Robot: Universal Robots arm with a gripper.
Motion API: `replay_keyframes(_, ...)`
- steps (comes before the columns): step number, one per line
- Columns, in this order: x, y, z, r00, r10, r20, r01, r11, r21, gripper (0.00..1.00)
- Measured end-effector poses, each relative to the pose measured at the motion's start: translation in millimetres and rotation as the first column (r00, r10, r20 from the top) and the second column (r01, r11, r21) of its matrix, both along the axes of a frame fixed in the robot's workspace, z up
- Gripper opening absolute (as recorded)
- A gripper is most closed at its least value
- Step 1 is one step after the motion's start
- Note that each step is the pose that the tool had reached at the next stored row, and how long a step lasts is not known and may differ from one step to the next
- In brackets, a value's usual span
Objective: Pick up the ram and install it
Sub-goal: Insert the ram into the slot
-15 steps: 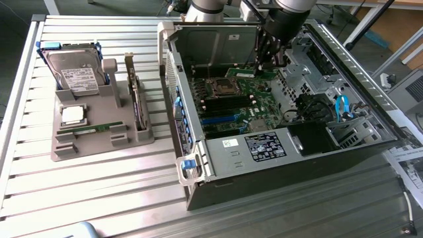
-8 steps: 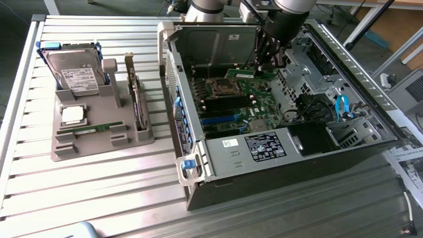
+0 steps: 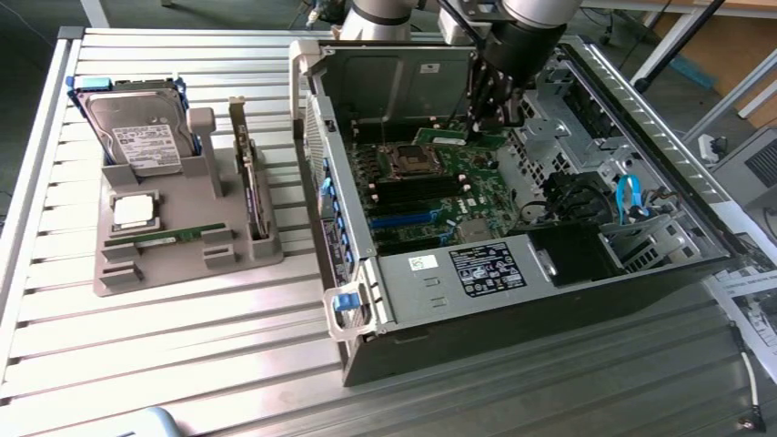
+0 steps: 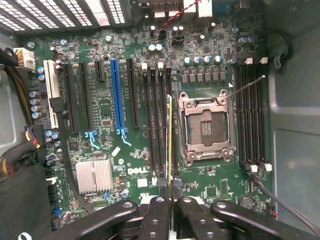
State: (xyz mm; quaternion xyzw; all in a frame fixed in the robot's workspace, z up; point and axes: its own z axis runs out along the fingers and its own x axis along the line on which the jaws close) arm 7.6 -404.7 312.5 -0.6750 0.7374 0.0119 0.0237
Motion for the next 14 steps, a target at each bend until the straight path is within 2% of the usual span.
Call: replay_keyframes(14, -0.3, 0.0, -5.2, 1.0000, 0.000, 0.0000, 0.000, 1.0000, 0.0000, 0.13)
